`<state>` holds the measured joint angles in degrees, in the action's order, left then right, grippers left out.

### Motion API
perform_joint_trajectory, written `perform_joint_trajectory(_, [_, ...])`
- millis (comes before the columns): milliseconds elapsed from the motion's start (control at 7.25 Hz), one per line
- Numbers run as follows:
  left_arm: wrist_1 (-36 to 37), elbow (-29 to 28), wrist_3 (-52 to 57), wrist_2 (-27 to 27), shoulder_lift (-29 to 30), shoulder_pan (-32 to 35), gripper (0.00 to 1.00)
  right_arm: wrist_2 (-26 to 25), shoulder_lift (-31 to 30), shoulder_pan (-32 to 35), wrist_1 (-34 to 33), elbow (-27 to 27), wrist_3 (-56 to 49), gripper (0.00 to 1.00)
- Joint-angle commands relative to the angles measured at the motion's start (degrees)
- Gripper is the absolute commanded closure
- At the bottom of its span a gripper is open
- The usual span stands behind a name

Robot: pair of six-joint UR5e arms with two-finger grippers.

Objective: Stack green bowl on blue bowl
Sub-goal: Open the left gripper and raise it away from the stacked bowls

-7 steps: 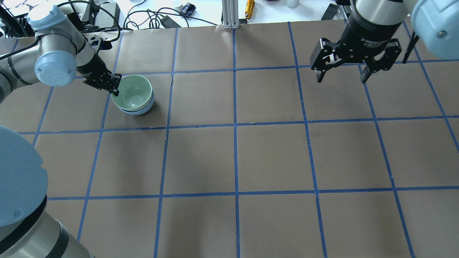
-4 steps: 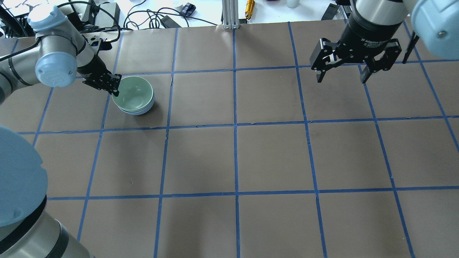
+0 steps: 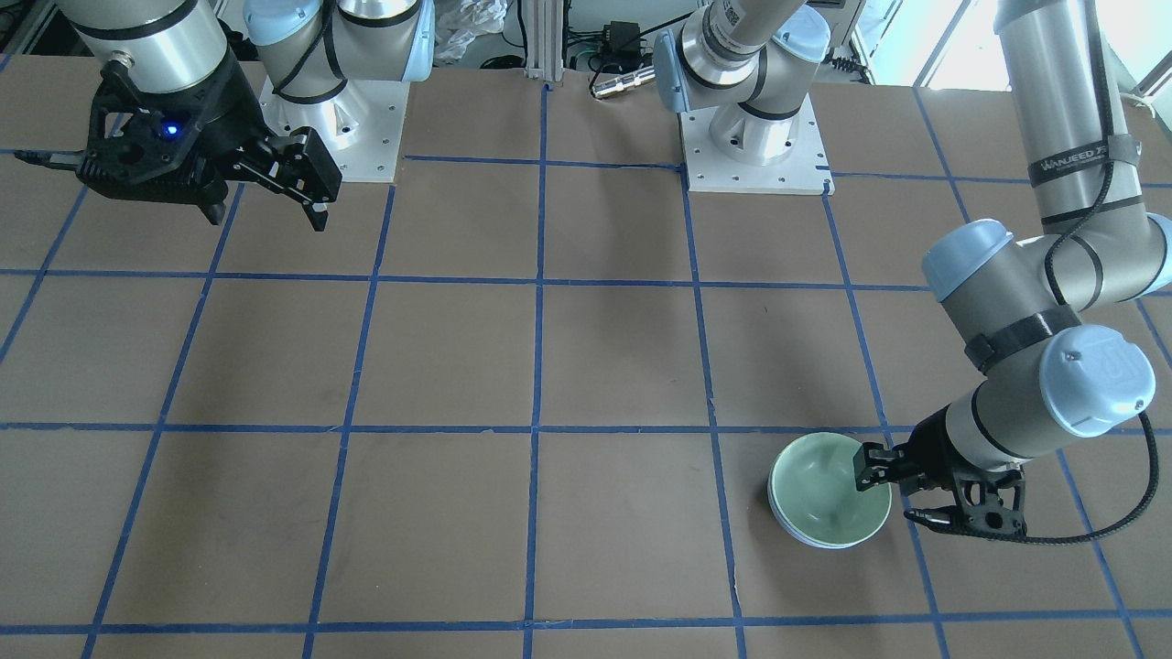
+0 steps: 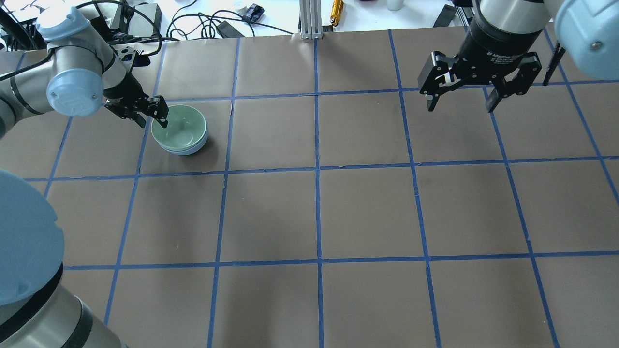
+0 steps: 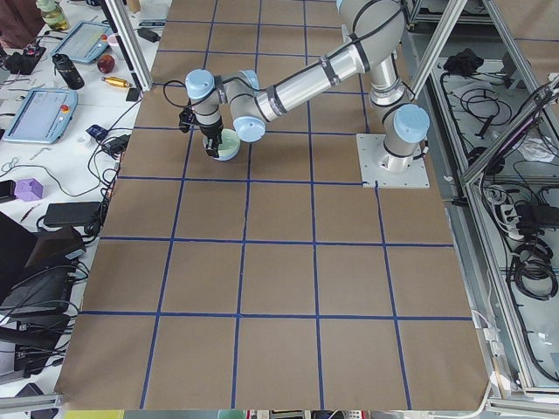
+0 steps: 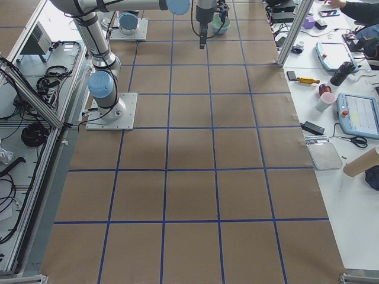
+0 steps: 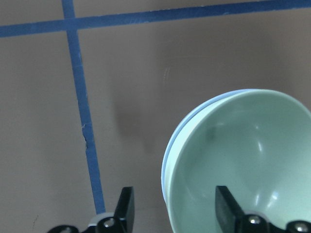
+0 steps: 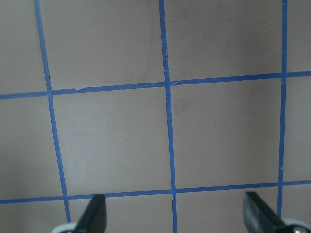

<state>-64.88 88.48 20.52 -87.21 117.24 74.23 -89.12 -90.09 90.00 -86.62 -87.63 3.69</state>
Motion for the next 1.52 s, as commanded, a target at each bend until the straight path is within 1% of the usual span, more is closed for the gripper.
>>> perform_joint_trajectory(0, [-5.5,-1.4,-5.6,0.4,-4.2,1.8,0.11,0.0,0.0,0.0,0.0,0.0,0.0,0.00])
perform_joint_trajectory(138, [-9.5,-3.0,-8.3,-0.1,-7.3,5.2,0.05,0.0,0.0,0.0,0.0,0.0,0.0,0.00])
perform_joint_trajectory(276, [-16.6,-5.6,-12.0,-1.2,-10.2,8.4,0.05,0.0,0.0,0.0,0.0,0.0,0.0,0.00])
perform_joint_trajectory(414, [-22.3,-7.1,-15.7,-1.7,-13.8,10.3,0.00,0.0,0.0,0.0,0.0,-0.1,0.0,0.00])
perform_joint_trajectory(690, [-28.7,-6.7,-17.3,-1.7,-21.1,12.6,0.00,0.0,0.0,0.0,0.0,0.0,0.0,0.00])
perform_joint_trajectory(966, [-29.7,-5.5,-19.2,-1.8,-23.5,13.0,0.00,0.0,0.0,0.0,0.0,0.0,0.0,0.00])
perform_joint_trajectory(1379, [-29.0,-4.7,-19.5,-1.8,-23.9,13.0,0.00,0.0,0.0,0.0,0.0,0.0,0.0,0.00])
